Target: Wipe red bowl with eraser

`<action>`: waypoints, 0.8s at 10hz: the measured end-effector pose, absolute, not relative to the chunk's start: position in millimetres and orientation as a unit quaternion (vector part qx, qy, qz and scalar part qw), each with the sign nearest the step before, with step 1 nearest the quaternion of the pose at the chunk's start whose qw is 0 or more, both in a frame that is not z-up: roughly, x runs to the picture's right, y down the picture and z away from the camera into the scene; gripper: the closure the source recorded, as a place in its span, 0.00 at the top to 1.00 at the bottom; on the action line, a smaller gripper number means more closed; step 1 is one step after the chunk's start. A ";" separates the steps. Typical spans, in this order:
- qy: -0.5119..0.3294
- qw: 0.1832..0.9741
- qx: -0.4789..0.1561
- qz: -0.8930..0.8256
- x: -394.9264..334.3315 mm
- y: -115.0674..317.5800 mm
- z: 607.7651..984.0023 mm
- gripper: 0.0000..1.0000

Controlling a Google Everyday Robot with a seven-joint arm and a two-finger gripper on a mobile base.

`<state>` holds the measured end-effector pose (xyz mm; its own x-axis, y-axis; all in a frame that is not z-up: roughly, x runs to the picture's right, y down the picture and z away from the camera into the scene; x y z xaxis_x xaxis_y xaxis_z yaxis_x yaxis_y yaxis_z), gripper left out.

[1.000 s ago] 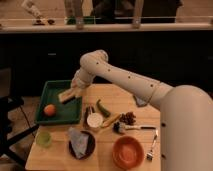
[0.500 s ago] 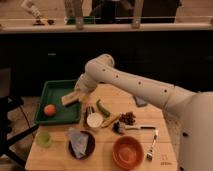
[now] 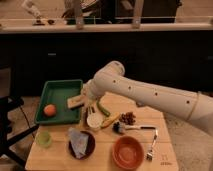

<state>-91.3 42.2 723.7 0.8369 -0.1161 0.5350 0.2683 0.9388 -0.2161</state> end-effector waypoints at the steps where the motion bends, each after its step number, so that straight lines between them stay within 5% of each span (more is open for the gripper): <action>1: -0.261 0.952 -0.135 -0.090 -82.6 44.3 720.3 0.04; 8: -0.241 0.964 -0.105 -0.030 -8.3 48.4 718.3 0.04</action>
